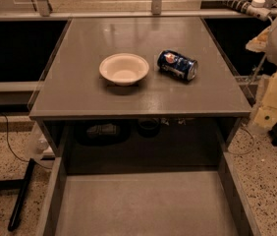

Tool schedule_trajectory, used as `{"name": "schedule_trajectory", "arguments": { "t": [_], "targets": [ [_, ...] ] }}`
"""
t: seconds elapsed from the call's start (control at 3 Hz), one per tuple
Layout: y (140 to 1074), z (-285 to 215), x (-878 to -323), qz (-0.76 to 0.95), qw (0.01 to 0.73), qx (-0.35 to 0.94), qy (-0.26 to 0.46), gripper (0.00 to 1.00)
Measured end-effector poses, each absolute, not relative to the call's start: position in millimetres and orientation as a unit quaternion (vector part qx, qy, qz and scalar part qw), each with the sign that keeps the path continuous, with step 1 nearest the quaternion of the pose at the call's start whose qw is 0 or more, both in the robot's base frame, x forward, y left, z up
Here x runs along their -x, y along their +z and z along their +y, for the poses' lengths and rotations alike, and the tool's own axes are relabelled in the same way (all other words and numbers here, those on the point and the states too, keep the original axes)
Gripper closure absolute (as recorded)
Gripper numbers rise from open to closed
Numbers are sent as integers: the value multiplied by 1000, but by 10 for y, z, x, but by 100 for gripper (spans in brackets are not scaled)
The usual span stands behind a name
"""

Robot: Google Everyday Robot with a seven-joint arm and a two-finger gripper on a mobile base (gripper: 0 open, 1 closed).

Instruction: Place pepsi can into top drawer

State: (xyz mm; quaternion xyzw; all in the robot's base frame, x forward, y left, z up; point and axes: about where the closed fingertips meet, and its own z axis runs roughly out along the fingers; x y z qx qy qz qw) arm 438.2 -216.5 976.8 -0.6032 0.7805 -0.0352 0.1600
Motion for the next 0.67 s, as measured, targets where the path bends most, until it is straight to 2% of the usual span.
{"name": "schedule_trajectory", "arguments": {
  "t": [0.67],
  "targets": [
    [9828,-2130,-4583,764,187,616,-51,0]
  ]
}}
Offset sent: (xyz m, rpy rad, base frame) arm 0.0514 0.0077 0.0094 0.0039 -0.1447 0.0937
